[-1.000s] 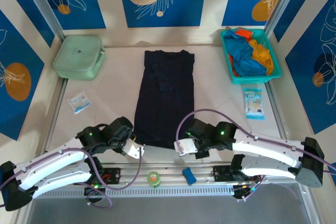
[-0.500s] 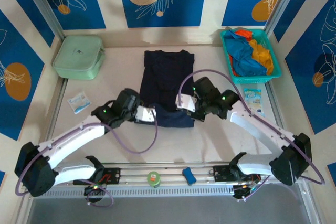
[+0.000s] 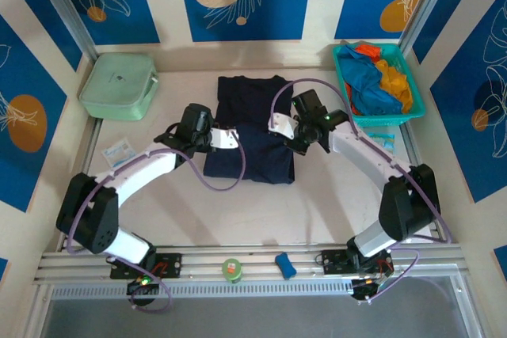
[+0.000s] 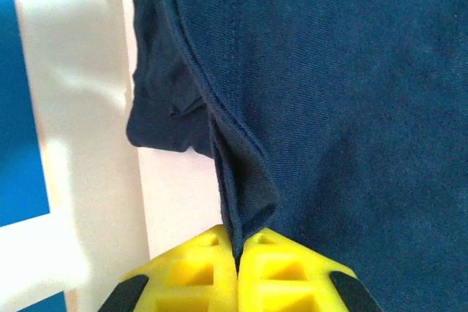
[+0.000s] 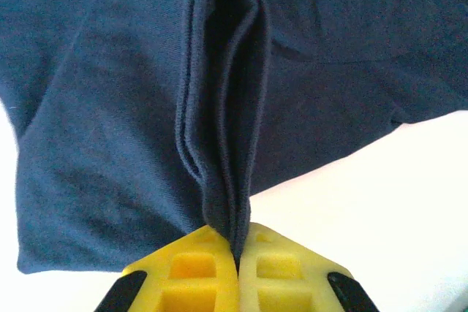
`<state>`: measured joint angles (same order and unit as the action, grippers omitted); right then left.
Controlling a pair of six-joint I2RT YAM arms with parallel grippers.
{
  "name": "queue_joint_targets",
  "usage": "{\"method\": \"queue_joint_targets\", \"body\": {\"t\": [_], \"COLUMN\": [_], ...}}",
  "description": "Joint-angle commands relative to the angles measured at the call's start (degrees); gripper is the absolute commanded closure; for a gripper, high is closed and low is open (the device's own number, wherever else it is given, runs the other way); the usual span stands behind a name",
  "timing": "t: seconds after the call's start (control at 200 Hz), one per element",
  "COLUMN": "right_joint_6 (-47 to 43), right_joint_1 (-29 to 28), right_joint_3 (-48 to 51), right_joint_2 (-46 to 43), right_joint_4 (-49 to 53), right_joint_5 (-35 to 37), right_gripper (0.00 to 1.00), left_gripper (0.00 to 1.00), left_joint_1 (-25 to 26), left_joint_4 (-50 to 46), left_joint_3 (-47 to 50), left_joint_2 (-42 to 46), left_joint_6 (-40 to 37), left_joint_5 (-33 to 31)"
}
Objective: Fold and stack the t-shirts
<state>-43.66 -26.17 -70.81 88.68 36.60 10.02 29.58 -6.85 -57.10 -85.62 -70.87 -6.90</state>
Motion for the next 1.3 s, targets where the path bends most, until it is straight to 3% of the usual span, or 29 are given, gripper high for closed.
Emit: {"method": "queue_joint_targets", "body": {"t": [0.0,0.395,0.846,0.976,1.031,1.166,1.241,1.296], "right_joint_6": [-4.8,-9.5,-4.5,-2.8,-1.2,2.7,4.9,5.9], "right_joint_1": [1.2,3.5,4.5,4.5,4.6,5.4,5.9,6.4], "right_joint_3": [-3.1,-11.4,-12.9,-13.5,-14.1,-14.2,-13.5,-12.9], "right_joint_2": [2.5,14.9,21.9,24.0,24.8,25.1,23.9,22.6], "right_joint_4": [-0.9,-0.6,-6.5,-7.8,-8.4,-12.3,-15.1,-17.0], "right_joint_5": [-2.9,-3.6,1.6,3.2,4.6,6.9,6.8,6.6], "right_gripper": [1.00,1.00,1.00,0.91,0.82,0.60,0.53,0.51], "left_gripper": [1.00,1.00,1.00,1.00,1.00,0.61,0.38,0.27], "left_joint_1": [-0.9,-2.8,-3.4,-3.6,-3.7,-3.9,-4.2,-4.6], "left_joint_4": [1.9,4.3,15.0,17.8,18.3,20.9,23.8,25.9], "left_joint_3": [-1.7,-1.8,-2.0,-1.5,-1.5,-1.7,-2.5,-3.3], "left_joint_2": [-1.6,-6.8,-16.5,-18.5,-18.9,-19.4,-19.6,-19.5], "left_joint_6": [-1.3,-1.9,-1.3,-0.8,-0.8,0.2,2.3,3.5], "left_joint_5": [2.0,2.5,0.2,-1.5,-2.0,-4.0,-6.4,-8.3]}}
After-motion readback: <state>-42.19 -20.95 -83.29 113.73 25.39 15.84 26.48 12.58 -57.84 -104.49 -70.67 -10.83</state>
